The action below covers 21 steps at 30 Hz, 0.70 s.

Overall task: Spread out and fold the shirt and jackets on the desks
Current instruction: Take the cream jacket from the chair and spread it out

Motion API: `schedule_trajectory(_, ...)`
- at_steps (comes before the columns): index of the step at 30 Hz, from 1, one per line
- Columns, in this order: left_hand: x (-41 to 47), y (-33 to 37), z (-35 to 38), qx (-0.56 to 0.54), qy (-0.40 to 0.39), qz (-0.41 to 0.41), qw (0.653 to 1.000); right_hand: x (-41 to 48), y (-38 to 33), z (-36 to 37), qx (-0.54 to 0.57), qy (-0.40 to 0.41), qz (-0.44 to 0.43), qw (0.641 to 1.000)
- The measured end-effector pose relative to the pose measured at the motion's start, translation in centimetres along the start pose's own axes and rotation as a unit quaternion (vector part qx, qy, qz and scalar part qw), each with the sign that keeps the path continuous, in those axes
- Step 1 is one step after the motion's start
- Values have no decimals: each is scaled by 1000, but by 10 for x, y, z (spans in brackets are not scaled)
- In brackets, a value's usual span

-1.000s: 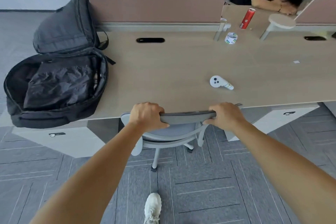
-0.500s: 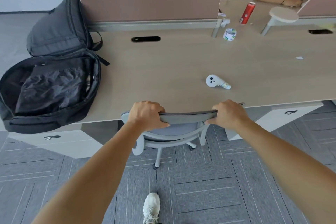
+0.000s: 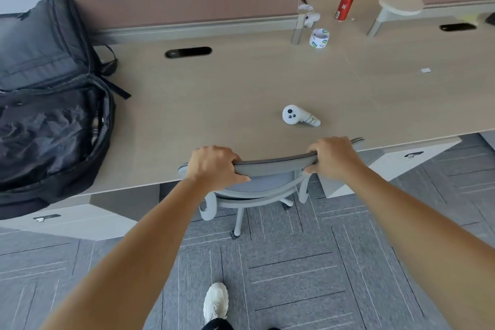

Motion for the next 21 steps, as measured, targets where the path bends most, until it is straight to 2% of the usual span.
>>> schedule_trajectory(6, -13, -3, -4, -18, -15, -23, 999, -10, -11, -2, -2, -7, -2, 1000)
schedule_trajectory(10, -7, 11, -12, -24, -54, 13, 998, -19, -7, -9, 27, -17, 10, 999)
schedule_trajectory(13, -5, 25, -15, -84, -56, 44, 994, -34, 3, -21, 85, -32, 17, 996)
schedule_trajectory(17, 15, 66, -26, -134, -15, 122, 983, -71, 47, -47, 170, -16, 65, 983)
schedule_trajectory(21, 58, 144, -48, -152, 22, 230, 961, -125, 119, -63, 216, 4, 160, 963)
Point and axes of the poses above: each hand's wrist, its own x-axis towards the middle knuckle, its own z-axis out of the palm, y = z × x, the point moved 7 cm from there along x, towards the middle knuckle, and after that the axes turned 12 degrees about z, right-handed, at the moved point
